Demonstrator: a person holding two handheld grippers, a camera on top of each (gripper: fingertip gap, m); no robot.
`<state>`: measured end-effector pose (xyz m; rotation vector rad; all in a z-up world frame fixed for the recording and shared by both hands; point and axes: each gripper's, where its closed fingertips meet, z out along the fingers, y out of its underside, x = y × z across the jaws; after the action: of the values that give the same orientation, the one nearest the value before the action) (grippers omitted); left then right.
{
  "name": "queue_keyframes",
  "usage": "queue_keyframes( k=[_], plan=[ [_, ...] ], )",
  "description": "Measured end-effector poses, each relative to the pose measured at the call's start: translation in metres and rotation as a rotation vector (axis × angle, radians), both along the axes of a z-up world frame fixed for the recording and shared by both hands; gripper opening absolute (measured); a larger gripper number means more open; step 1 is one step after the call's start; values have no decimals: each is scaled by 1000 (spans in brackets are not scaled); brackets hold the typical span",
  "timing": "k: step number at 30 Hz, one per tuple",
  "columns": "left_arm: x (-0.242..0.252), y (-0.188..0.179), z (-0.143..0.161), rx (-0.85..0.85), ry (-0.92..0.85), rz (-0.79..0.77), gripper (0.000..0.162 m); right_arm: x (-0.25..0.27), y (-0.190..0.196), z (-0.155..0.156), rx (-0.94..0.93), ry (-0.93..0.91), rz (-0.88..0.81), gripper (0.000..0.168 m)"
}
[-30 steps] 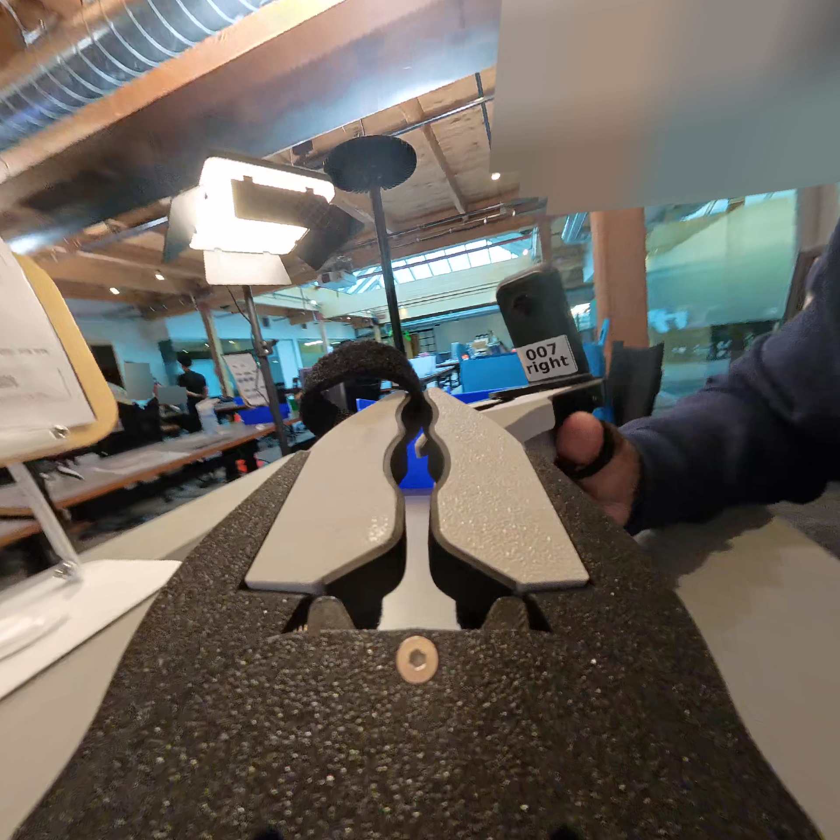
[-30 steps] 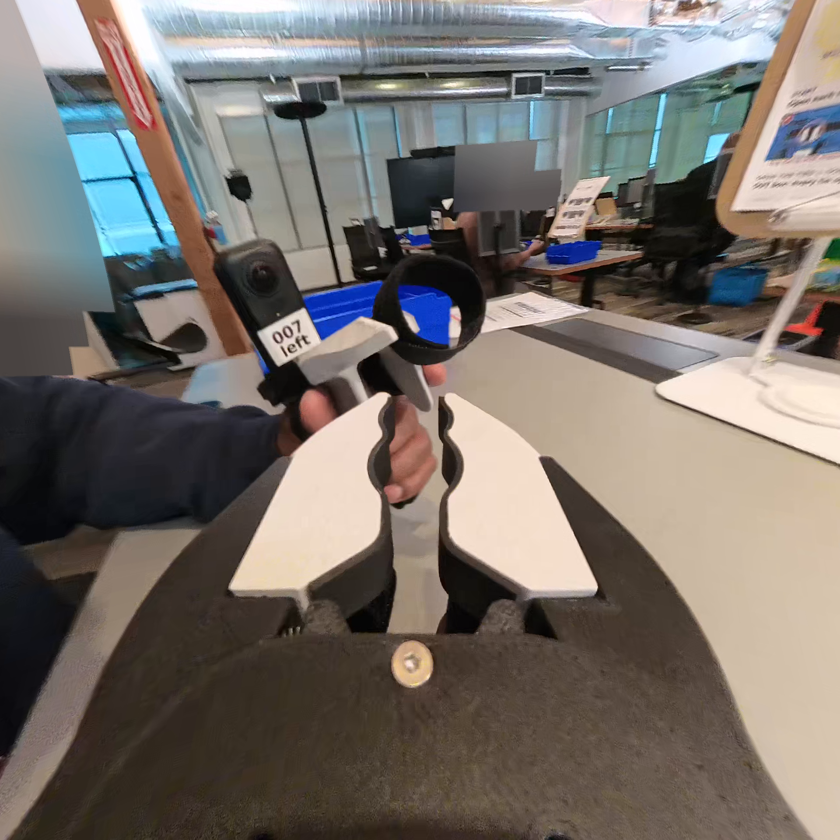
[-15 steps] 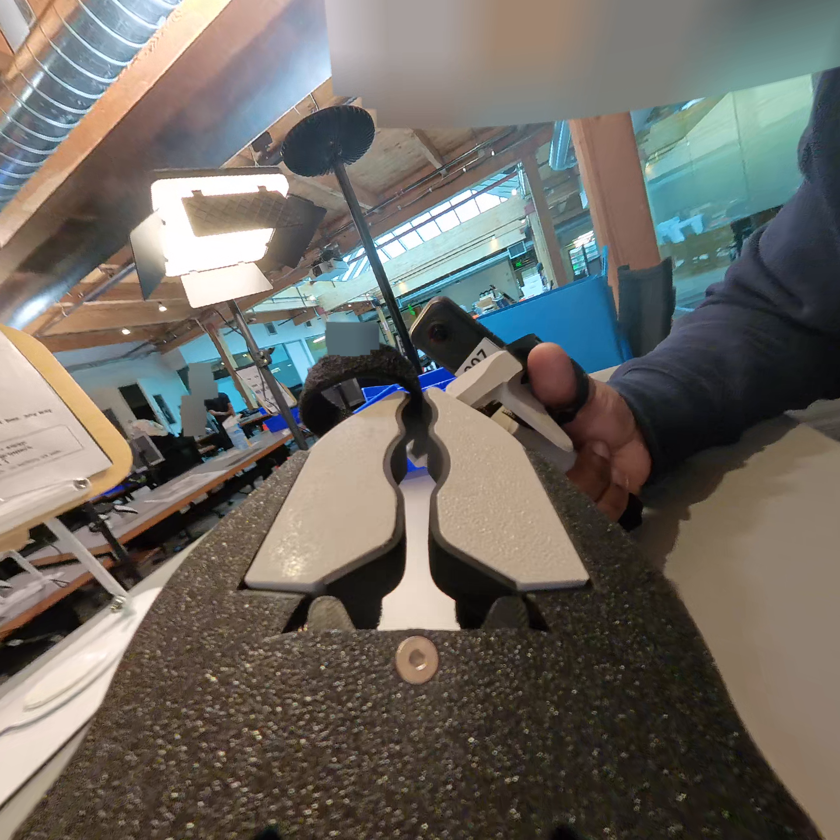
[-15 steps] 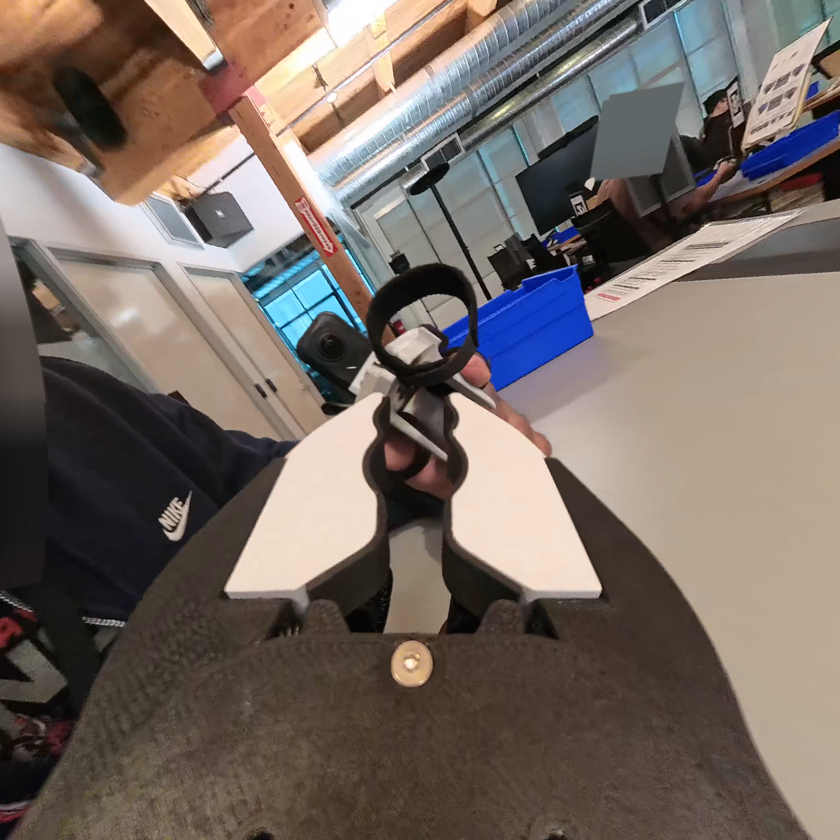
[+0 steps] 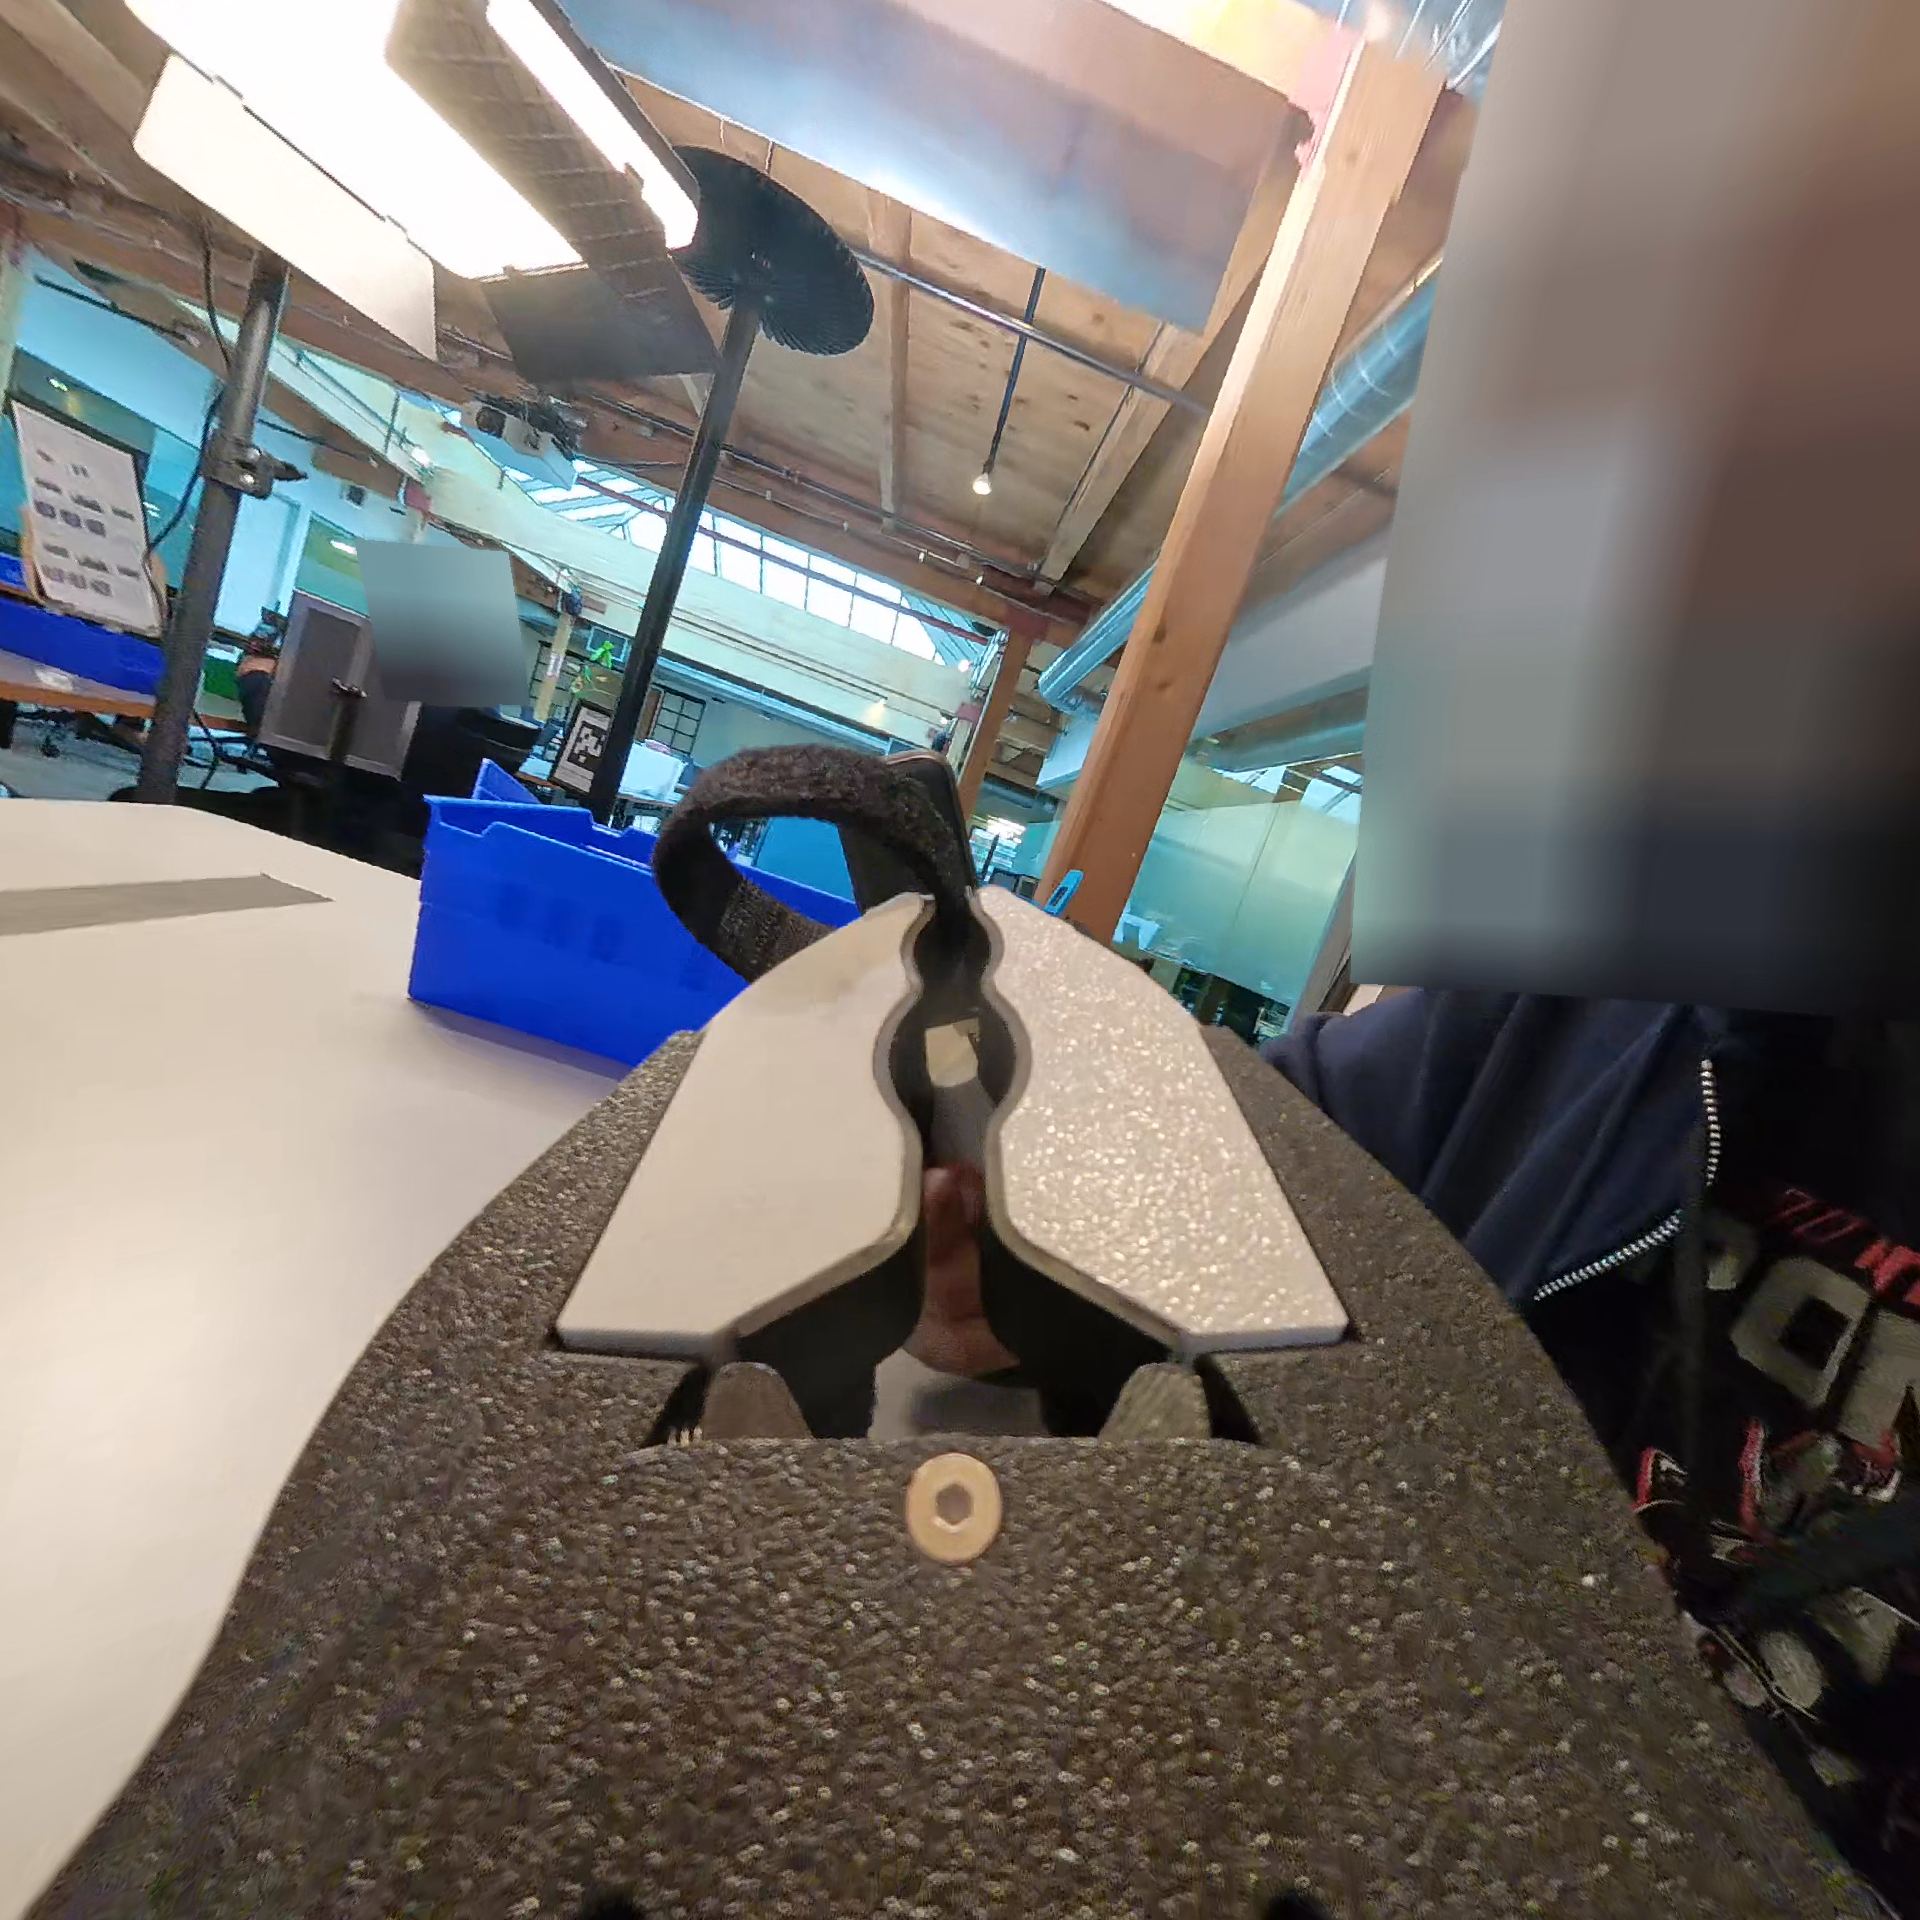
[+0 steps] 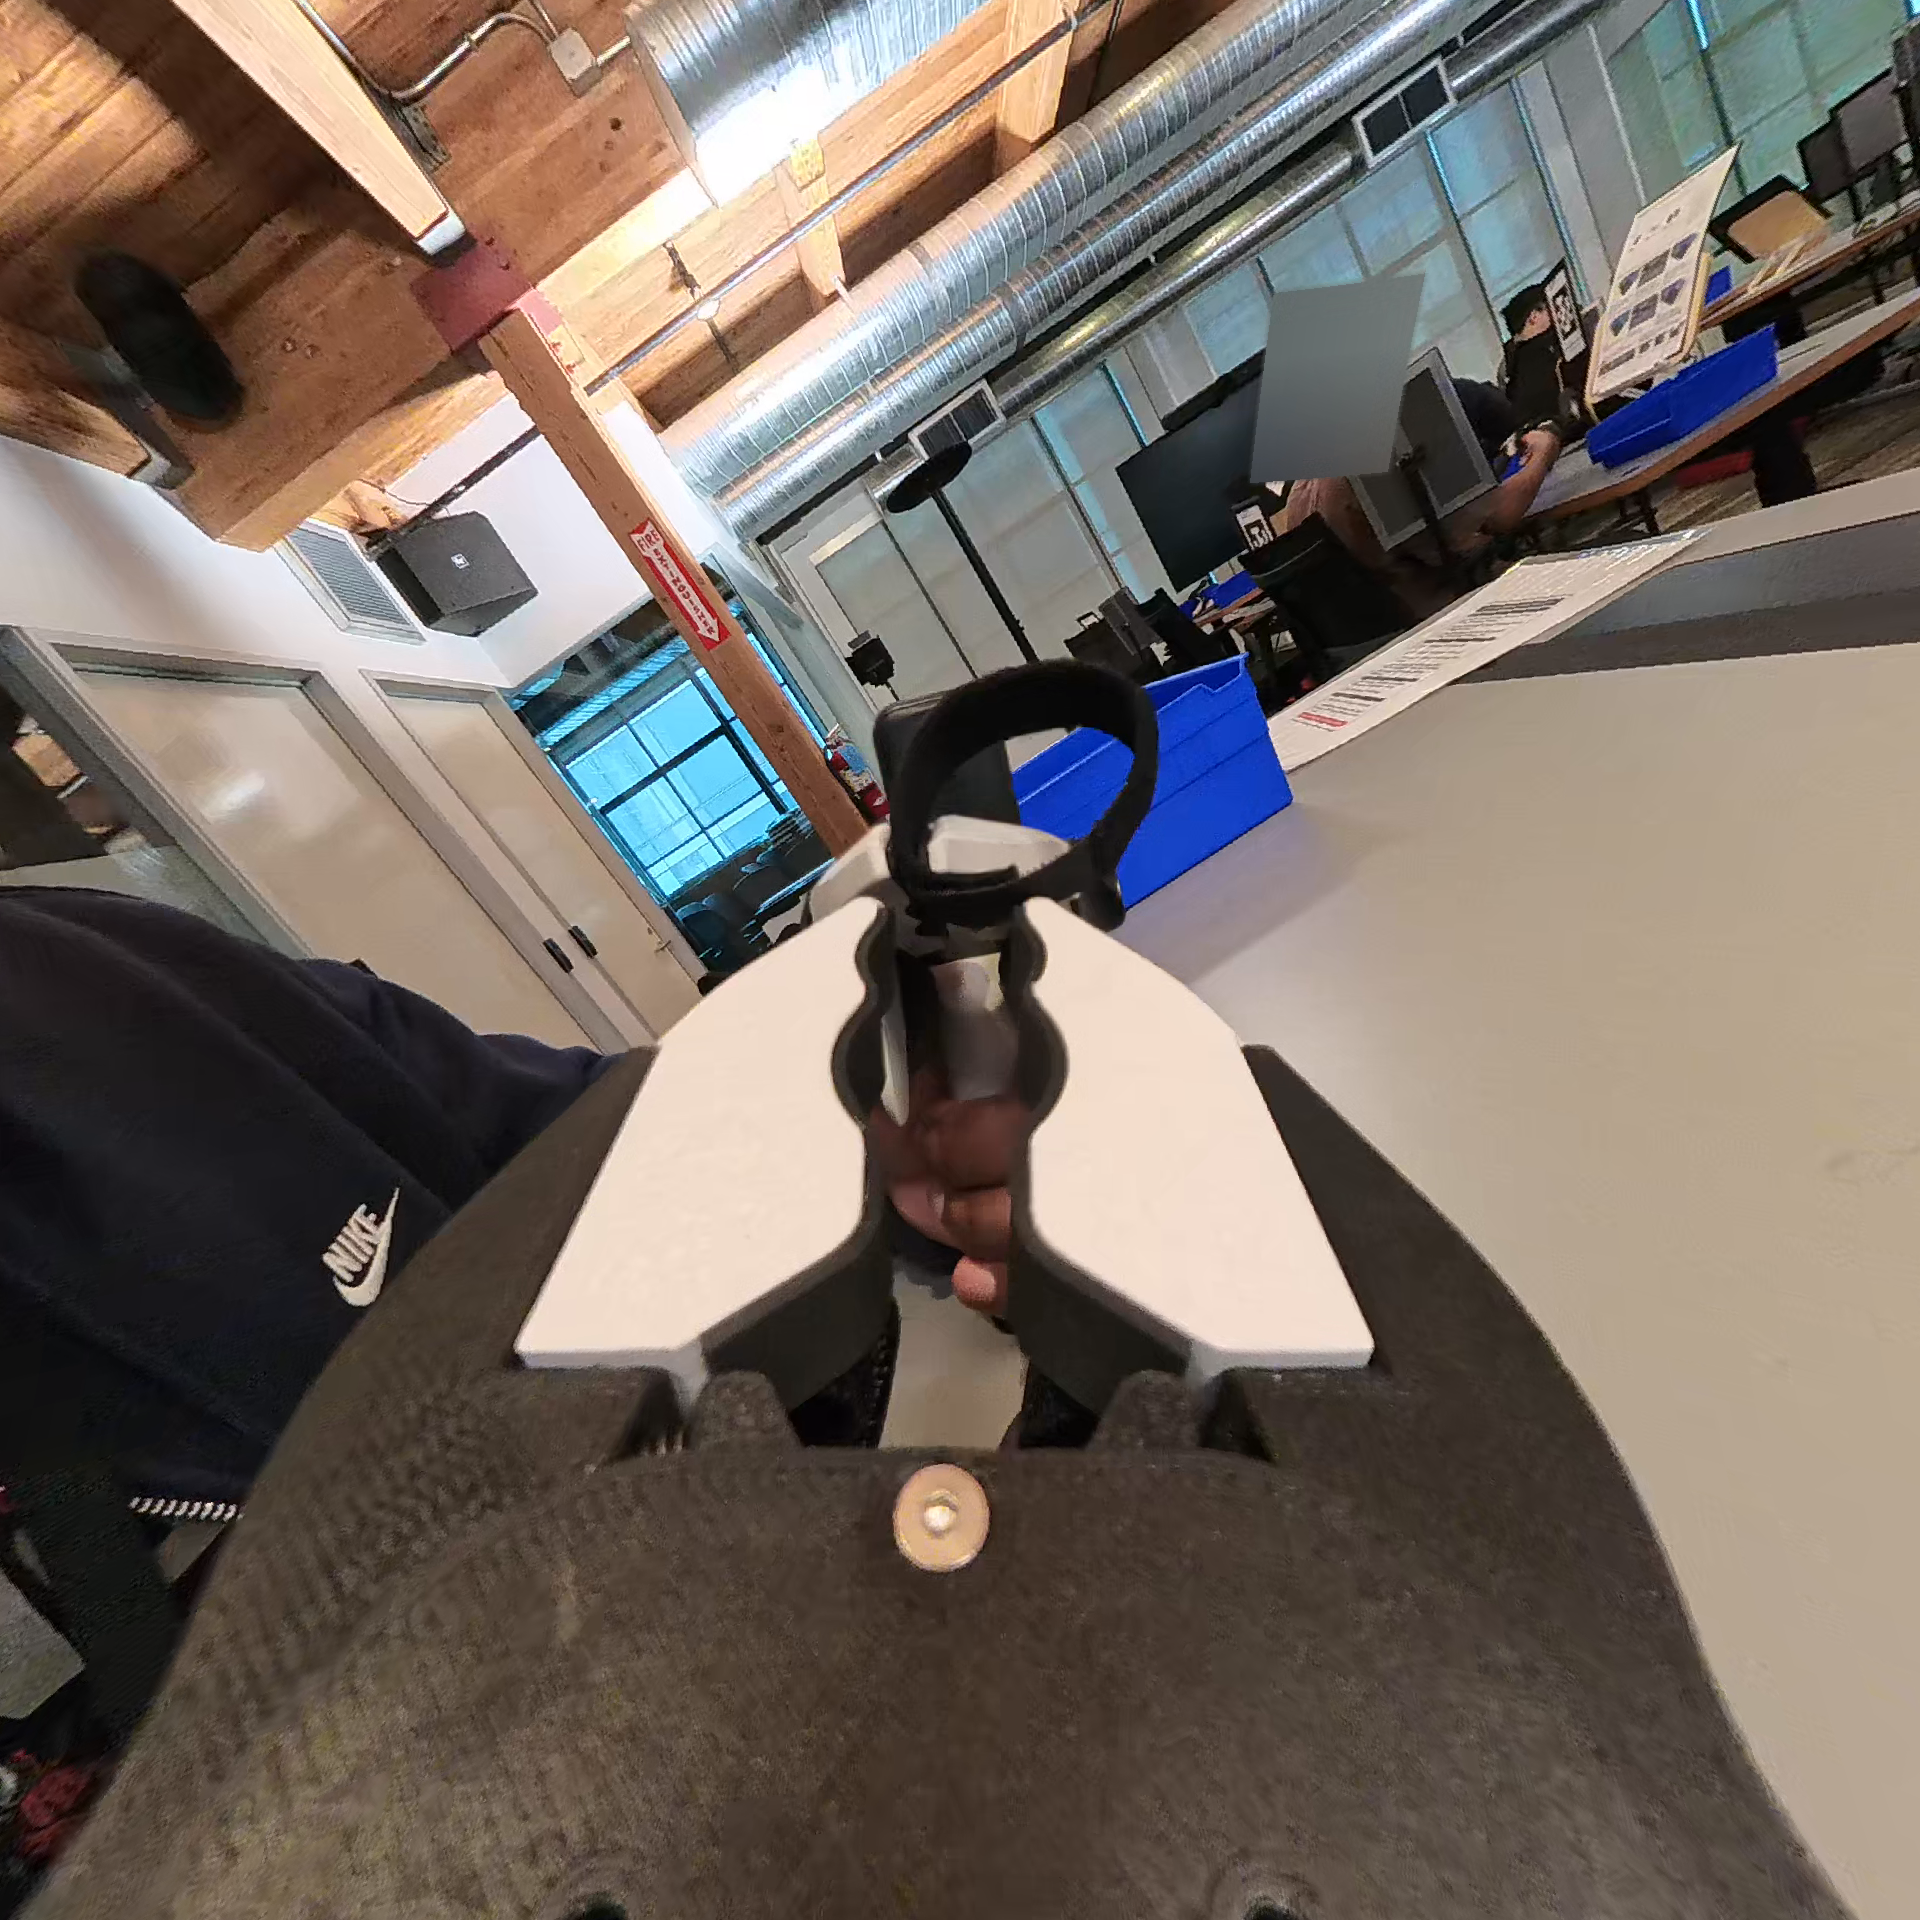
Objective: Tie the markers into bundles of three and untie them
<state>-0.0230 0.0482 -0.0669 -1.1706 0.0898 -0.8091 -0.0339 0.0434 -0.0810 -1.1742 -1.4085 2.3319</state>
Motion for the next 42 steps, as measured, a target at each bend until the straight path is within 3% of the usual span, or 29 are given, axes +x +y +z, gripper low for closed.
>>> queue_keyframes(
  k=[4,15,18,22,26,29,32,42],
  plan=[
    [3,2,-1,-19,-25,-22,4,1,1,2,-4,19,-4,22],
    [-5,2,5,-39,-340,-188,4,-1,7,1,-18,34,-26,13],
    [-25,4,6,-30,-465,-131,3,-5,17,1,112,76,-167,15],
    [-53,6,-1,-33,-602,-12,3,-8,24,1,441,193,-379,15],
    [-57,7,-5,-19,-551,142,3,-12,12,-10,617,166,-448,14],
    [-47,9,-5,-19,-463,200,3,-15,11,-12,556,104,-464,15],
    [-38,13,-7,-33,-445,208,3,-14,17,-7,508,99,-491,15],
    [-23,22,-14,-77,-443,204,5,-15,19,-11,609,121,-550,12]
  ],
)
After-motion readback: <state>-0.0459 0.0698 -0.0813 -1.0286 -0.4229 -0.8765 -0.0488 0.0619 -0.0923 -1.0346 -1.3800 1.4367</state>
